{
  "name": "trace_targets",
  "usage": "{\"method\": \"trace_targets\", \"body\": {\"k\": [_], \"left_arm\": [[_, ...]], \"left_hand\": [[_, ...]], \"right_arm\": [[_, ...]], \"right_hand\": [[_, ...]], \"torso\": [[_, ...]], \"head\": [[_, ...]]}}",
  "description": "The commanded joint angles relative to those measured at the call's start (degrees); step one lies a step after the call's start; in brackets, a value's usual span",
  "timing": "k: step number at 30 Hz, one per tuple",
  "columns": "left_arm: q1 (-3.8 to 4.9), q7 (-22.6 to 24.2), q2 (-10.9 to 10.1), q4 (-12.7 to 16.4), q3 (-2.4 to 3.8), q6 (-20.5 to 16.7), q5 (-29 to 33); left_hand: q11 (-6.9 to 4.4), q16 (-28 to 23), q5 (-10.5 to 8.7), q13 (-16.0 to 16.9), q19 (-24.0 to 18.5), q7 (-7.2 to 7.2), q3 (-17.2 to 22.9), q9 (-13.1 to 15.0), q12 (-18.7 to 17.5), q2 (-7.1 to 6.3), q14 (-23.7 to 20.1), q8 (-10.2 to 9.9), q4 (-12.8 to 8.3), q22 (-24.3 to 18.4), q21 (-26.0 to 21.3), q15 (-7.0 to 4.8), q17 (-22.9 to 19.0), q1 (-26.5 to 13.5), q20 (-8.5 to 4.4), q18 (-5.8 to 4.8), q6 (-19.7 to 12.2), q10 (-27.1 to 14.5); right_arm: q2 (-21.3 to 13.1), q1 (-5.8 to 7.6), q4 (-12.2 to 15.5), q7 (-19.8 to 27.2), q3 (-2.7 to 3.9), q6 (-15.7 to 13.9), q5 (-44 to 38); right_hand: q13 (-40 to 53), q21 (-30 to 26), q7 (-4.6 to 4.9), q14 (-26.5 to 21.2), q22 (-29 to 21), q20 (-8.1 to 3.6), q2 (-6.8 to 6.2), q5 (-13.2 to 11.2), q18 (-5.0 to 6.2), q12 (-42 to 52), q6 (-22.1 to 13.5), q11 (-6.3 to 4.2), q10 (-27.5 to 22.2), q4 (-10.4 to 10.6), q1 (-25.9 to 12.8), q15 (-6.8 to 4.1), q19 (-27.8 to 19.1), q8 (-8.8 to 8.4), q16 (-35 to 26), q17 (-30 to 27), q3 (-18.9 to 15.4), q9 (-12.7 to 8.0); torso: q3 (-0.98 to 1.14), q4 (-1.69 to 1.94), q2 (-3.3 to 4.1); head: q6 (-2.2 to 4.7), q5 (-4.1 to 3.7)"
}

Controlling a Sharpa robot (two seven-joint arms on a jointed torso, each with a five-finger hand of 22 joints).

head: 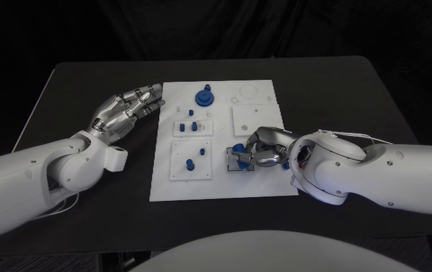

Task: Assemble the parts on the task board

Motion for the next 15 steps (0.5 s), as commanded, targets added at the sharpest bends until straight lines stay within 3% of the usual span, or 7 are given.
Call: {"method": "trace_targets", "body": {"k": [1, 8, 12, 15], "left_arm": [[-0.15, 0.8, 0.1, 0.0, 0.04, 1.0, -0.3], [-0.25, 0.6, 0.2, -0.1, 0.04, 1.0, -0.3], [-0.34, 0.5, 0.2, -0.2, 0.04, 1.1, -0.3], [-0.40, 0.4, 0.2, -0.2, 0.04, 1.1, -0.3]], "left_hand": [[0.18, 0.3, 0.36, 0.1, 0.3, 1.95, 0.4, 0.0, 0.3, 0.06, 0.3, 0.3, 0.0, 0.0, 0.2, -0.03, 0.1, 0.6, 0.04, -0.78, 0.4, 0.1], [0.18, 0.3, 0.36, 0.1, 0.3, 1.95, 0.4, 0.0, 0.3, 0.06, 0.3, 0.3, 0.0, 0.0, 0.2, -0.03, 0.1, 0.6, 0.04, -0.78, 0.4, 0.1], [0.18, 0.3, 0.36, 0.1, 0.3, 1.95, 0.4, 0.0, 0.3, 0.06, 0.3, 0.3, 0.0, 0.0, 0.2, -0.03, 0.1, 0.6, 0.04, -0.78, 0.4, 0.1], [0.18, 0.3, 0.36, 0.1, 0.3, 1.95, 0.4, 0.0, 0.3, 0.06, 0.3, 0.3, 0.0, 0.0, 0.2, -0.03, 0.1, 0.6, 0.04, -0.78, 0.4, 0.1]], "right_arm": [[0.0, -0.15, 0.0, -0.7, 0.02, 0.1, 0.1], [0.1, -0.15, 0.0, -0.5, 0.02, 0.0, 0.1], [0.2, -0.15, 0.2, -0.1, 0.02, -0.4, 0.1], [0.1, -0.15, 0.2, 0.6, 0.02, -1.1, 0.4]], "right_hand": [[15.1, -0.4, 0.45, 5.3, 12.2, 0.17, 0.18, -1.1, -0.12, 0.2, 0.1, 0.16, 5.8, -0.1, -1.1, -0.01, 2.7, -0.32, -0.2, 11.7, -0.6, -0.1], [15.1, -0.4, 0.47, 5.3, 12.2, 0.16, 0.04, -2.6, -0.12, 0.2, 0.1, 0.17, 5.8, -0.1, -3.1, -0.01, 2.7, -0.35, -0.3, 11.6, -2.7, -0.1], [15.1, -0.7, 0.48, 5.3, 12.2, 0.16, 0.73, -6.6, -0.08, 0.2, 0.2, 0.17, 5.8, 0.0, -4.4, 0.00, 2.7, -0.36, -0.3, 11.6, -5.2, -0.1], [15.1, -0.7, 0.48, 5.3, 12.2, 0.16, 0.79, -6.7, -0.07, 0.2, 0.2, 0.17, 5.8, 0.0, -4.5, 0.00, 2.6, -0.36, -0.3, 11.5, -5.2, -0.1]], "torso": [[0.02, 0.00, -0.01], [0.02, -0.01, 0.01], [0.01, -0.01, 0.01], [0.00, 0.00, 0.00]], "head": [[0.01, 0.07], [0.01, 0.18], [0.01, 0.17], [0.01, 0.27]]}}
